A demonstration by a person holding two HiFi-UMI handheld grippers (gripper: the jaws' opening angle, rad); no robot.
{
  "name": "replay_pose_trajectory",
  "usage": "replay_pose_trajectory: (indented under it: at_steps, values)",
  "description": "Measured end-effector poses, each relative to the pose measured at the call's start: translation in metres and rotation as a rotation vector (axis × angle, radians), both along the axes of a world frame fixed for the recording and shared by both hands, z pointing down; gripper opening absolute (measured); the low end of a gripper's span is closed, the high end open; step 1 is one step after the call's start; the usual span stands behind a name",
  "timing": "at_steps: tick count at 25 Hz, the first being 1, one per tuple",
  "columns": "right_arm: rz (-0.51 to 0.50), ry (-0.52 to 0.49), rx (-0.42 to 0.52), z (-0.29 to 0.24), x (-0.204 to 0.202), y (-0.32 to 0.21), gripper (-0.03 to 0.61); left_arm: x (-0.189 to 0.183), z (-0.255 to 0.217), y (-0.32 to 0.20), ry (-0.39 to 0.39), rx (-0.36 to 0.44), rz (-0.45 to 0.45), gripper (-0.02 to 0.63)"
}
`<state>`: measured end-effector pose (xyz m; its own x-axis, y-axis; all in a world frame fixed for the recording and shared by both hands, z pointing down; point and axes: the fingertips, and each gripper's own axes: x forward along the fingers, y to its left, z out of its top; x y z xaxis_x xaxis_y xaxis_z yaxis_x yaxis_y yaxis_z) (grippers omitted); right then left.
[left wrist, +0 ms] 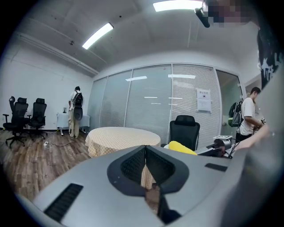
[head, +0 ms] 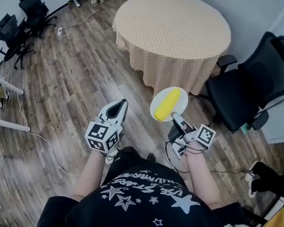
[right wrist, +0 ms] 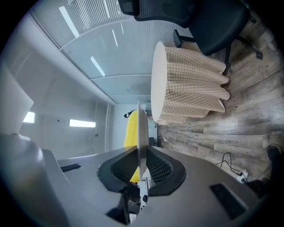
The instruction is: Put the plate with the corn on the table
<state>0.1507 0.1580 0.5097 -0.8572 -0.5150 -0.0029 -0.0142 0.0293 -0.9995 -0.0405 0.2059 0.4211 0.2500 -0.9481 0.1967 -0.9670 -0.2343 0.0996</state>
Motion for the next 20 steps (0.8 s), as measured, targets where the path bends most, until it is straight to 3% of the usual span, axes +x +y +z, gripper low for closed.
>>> replay_pose_trajectory:
  at_steps: [9,20]
  values:
    - [0.026,0.006,-0.005,0.002,-0.007,-0.037,0.058,-0.007,-0.003,-0.046,0.007,0.011,0.035,0.008]
    - [0.087,-0.005,0.011,-0.007,-0.051,-0.132,0.058,-0.049,0.004,-0.153,0.026,0.0,0.118,0.008]
